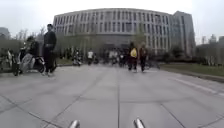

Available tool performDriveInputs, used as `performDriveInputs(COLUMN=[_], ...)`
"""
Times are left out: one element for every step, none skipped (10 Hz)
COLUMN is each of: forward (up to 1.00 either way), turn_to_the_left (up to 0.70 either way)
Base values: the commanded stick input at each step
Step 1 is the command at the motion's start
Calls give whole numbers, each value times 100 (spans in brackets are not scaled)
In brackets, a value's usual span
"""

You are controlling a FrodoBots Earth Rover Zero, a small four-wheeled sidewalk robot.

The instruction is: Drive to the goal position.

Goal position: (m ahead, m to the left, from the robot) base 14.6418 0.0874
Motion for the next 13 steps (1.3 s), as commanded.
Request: performDriveInputs(forward=[85,85,85,85,85,85,85,85,85,85,75,54,32], turn_to_the_left=[33,25,15,6,0,0,0,0,0,0,0,0,0])
